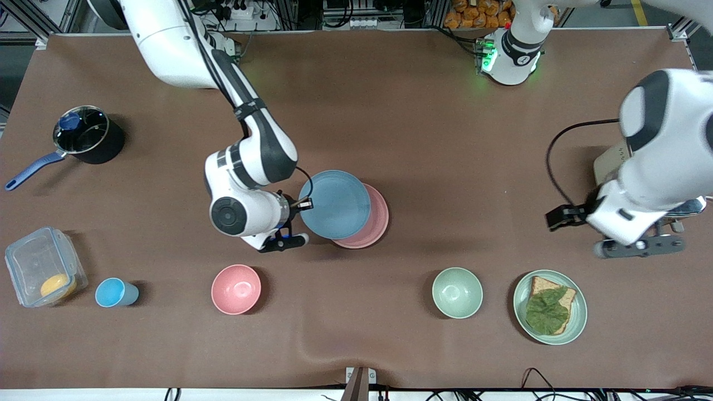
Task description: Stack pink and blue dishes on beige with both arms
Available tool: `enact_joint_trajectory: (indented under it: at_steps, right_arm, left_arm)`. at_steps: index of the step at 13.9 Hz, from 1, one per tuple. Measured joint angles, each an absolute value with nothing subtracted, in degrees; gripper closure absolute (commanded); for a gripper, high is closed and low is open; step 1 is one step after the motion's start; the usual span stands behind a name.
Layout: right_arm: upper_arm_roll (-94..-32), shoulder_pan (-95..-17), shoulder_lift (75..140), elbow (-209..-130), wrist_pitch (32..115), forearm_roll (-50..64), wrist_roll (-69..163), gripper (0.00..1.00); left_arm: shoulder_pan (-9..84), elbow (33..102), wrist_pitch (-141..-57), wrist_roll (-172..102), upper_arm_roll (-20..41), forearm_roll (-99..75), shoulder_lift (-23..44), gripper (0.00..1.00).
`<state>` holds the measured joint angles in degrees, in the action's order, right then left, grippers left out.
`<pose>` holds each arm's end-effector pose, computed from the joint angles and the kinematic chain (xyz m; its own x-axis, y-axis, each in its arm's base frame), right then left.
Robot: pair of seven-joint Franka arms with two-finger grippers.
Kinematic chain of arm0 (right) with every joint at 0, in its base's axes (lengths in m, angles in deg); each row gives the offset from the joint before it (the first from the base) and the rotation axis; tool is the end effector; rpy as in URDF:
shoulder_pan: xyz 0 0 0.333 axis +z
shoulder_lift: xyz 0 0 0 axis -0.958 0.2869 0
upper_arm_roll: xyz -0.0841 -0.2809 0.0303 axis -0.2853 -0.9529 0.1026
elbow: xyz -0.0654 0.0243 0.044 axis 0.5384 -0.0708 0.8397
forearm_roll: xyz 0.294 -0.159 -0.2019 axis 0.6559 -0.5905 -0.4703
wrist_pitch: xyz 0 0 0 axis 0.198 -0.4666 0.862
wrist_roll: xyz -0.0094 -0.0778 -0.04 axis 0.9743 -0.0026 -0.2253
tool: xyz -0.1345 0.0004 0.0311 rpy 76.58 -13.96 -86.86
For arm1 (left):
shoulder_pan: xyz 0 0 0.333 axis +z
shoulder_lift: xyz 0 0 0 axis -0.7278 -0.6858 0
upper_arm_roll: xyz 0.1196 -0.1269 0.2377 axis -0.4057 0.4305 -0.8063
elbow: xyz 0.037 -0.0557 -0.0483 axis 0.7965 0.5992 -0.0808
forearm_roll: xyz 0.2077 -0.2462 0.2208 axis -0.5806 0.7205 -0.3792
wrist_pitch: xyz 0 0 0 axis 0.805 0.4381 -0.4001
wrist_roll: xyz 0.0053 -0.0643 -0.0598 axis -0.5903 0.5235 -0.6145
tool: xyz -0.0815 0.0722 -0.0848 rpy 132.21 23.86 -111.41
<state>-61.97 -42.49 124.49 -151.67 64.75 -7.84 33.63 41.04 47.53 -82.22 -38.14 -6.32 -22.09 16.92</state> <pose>0.5846 0.3446 0.2276 0.9329 0.1937 -0.3035 0.1224 -0.9633 -0.2387 0.6520 -0.0768 0.4733 0.9990 0.0369 0.0266 0.0373 -0.9992 -0.0125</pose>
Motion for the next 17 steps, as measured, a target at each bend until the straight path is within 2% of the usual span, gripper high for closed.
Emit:
enact_joint_trajectory:
  at_steps: [3, 4, 5, 6, 7, 10, 14, 17]
  right_arm:
    - [-62.00, -40.85, 126.18, -151.70, 68.78, -7.78, 33.59, 1.00]
    - [-62.00, -40.47, 126.72, -151.70, 69.19, -7.78, 33.60, 0.85]
    - [-61.99, -40.09, 127.12, -151.70, 69.43, -7.78, 33.59, 0.60]
    - [-61.99, -39.79, 127.36, -151.70, 69.70, -7.77, 33.59, 0.21]
    - [-61.99, -39.65, 127.48, -151.69, 69.98, -7.77, 33.59, 0.00]
    - [-62.08, -39.64, 127.50, -151.48, 70.21, -7.77, 33.64, 0.00]
    - [-62.99, -40.42, 127.36, -149.63, 70.30, -7.77, 33.72, 0.00]
    - [-63.49, -44.80, 126.53, -146.73, 65.14, -7.76, 33.90, 0.00]
  left_arm:
    - [45.21, 51.39, -81.59, -30.15, -7.15, -21.10, 21.36, 0.00]
    - [45.68, 53.73, -81.42, -29.24, -7.85, -21.09, 23.83, 0.00]
    - [45.74, 56.26, -81.35, -28.67, -8.68, -21.09, 26.63, 0.00]
    - [45.79, 58.79, -81.25, -28.63, -9.22, -21.09, 29.55, 0.00]
    - [46.03, 61.43, -81.13, -28.62, -9.48, -21.09, 32.34, 0.00]
    - [47.84, 67.90, -80.75, -28.59, -9.56, -20.89, 37.72, 0.00]
    - [47.90, 68.33, -80.60, -28.58, -9.22, -20.57, 37.98, 0.00]
    - [47.77, 67.88, -80.61, -28.59, -8.47, -20.57, 37.98, 0.00]
